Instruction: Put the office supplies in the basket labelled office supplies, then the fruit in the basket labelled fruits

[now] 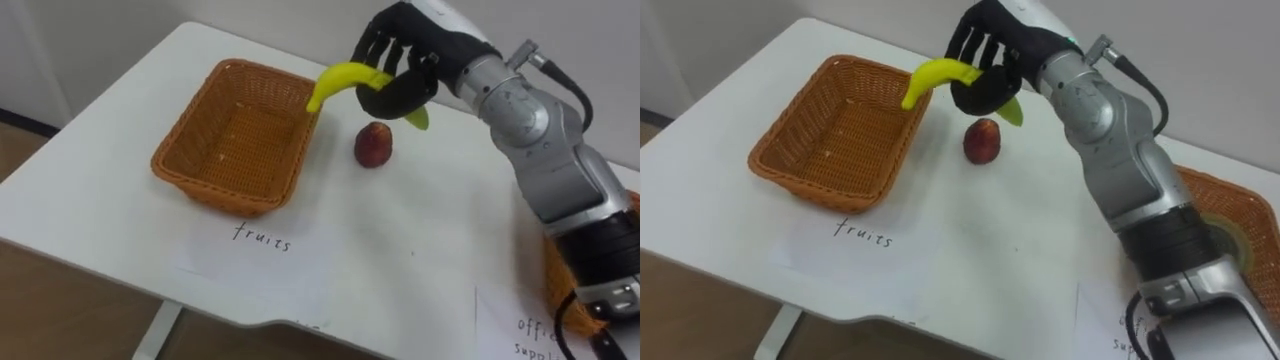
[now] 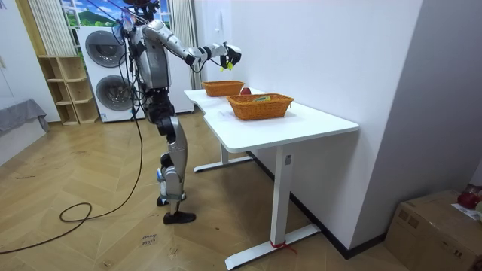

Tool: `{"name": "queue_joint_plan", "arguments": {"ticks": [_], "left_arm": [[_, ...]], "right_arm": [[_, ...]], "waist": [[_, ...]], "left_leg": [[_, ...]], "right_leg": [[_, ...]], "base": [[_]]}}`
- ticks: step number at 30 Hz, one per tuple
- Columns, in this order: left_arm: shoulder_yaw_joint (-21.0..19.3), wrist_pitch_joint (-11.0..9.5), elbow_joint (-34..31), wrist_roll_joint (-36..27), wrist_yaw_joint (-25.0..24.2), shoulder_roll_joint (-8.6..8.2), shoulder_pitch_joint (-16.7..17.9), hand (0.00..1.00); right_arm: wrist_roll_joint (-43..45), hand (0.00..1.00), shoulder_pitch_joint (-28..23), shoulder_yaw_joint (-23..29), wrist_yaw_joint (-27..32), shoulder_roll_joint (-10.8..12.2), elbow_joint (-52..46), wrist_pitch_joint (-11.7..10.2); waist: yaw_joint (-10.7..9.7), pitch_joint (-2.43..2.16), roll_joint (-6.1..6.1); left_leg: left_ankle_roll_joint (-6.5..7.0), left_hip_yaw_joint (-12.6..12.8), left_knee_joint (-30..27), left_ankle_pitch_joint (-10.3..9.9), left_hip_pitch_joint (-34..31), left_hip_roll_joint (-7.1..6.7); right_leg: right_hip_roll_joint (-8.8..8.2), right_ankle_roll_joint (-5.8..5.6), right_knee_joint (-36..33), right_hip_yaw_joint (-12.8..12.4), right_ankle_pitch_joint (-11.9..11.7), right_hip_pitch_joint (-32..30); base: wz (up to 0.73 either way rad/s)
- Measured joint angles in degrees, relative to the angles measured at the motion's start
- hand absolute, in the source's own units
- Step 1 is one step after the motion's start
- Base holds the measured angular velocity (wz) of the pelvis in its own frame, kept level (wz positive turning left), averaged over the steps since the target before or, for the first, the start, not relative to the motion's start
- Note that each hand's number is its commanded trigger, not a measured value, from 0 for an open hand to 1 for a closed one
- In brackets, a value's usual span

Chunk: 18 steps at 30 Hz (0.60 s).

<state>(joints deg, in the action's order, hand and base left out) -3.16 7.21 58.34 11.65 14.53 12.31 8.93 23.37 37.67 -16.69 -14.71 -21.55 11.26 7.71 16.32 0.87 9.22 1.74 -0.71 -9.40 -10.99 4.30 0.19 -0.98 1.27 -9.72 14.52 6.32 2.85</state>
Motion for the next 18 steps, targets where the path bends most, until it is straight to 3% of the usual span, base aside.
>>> {"name": "queue_joint_plan", "arguments": {"ticks": [9, 18], "left_arm": [[0.0, 0.4, 0.0, 3.1, 1.1, -0.65, 0.7, 0.00], [0.0, 0.9, 0.0, 4.2, 1.2, -0.63, 0.8, 0.00]], "right_arm": [[1.2, 1.00, 0.0, -0.1, 3.7, 0.4, -1.0, -0.1], [-0.9, 1.00, 0.0, -1.0, 5.4, 0.7, -0.6, -0.4]], "waist": [[2.6, 0.02, 0.12], [3.7, 0.19, -0.12]], "left_leg": [[0.00, -1.2, -0.2, 0.0, -0.6, -0.10], [-0.02, -1.3, -0.2, 0.0, -0.6, -0.09]], "right_leg": [[0.00, 0.00, 0.1, 0.7, 0.0, 0.0], [-0.02, -0.01, 0.1, 1.4, 0.0, 0.2]], "base": [[0.07], [0.01]]}}
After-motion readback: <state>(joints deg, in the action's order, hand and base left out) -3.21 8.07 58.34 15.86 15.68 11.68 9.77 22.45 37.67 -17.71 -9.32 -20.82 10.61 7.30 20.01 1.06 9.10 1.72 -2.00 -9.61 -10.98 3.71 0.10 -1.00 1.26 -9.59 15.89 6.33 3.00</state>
